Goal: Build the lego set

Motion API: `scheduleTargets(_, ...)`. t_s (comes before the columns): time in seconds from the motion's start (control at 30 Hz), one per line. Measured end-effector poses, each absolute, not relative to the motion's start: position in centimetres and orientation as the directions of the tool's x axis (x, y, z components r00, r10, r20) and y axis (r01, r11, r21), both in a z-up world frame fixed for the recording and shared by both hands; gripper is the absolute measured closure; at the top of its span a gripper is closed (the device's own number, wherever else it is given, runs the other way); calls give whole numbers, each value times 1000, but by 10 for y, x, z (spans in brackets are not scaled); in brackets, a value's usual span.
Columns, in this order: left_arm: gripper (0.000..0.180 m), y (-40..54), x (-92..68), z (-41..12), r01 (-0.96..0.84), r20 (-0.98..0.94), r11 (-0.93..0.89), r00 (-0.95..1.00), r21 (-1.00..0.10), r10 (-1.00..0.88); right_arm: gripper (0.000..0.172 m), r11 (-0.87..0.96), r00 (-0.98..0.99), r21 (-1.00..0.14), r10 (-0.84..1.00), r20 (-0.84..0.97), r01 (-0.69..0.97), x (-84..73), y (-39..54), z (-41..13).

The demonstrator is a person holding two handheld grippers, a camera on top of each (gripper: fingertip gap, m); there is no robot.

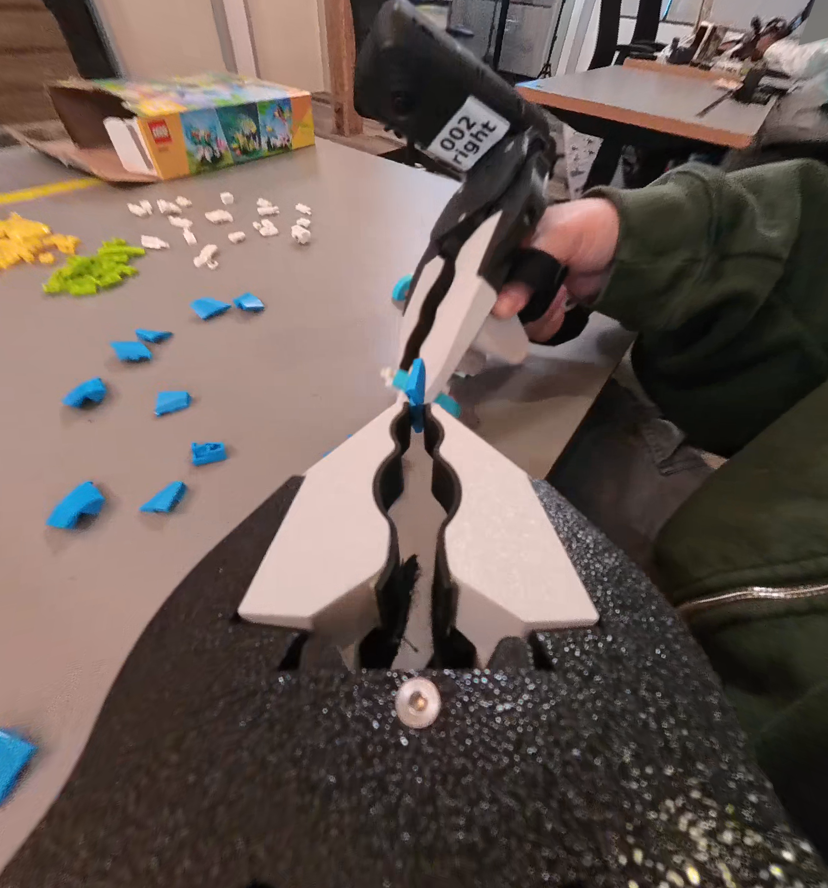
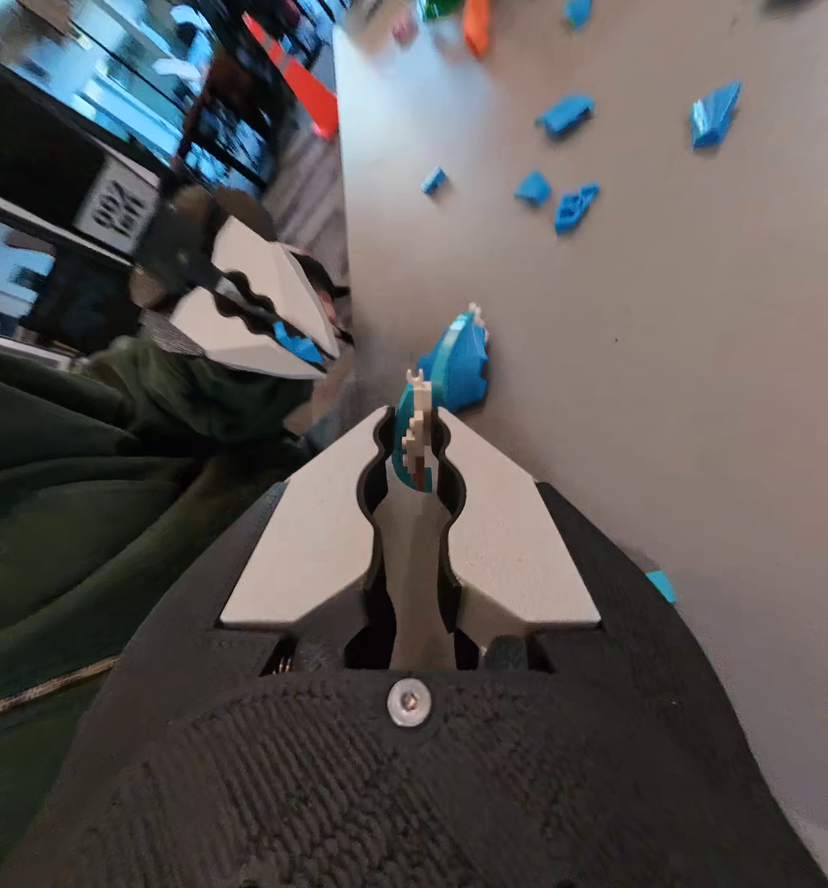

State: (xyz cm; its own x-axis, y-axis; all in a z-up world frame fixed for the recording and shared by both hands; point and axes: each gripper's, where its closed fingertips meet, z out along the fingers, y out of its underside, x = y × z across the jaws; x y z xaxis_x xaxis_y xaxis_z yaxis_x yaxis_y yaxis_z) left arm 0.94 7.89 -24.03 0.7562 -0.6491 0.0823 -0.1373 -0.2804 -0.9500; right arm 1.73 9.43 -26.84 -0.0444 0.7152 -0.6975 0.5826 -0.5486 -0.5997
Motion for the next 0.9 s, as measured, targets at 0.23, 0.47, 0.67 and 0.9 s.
scheduleTargets(0.23,178,76,13,-241,-13,268,-391,708,-920,-654,139,-505,15,-594,769,-639,626,12,92,-284)
scheduleTargets(0.47,178,81,3,-242,56,320,-410,725,-910,-610,126,-376,-129,-822,874,-468,428,9,105,-239)
scheduleTargets(0.67,178,69,20,-221,178,440,-417,563,-891,-700,149,-205,-374,-917,865,-333,342,10,63,-212)
scheduleTargets(0.9,177,59,38,-217,123,394,-388,508,-913,-766,169,-335,-457,-880,759,-464,337,15,53,-200)
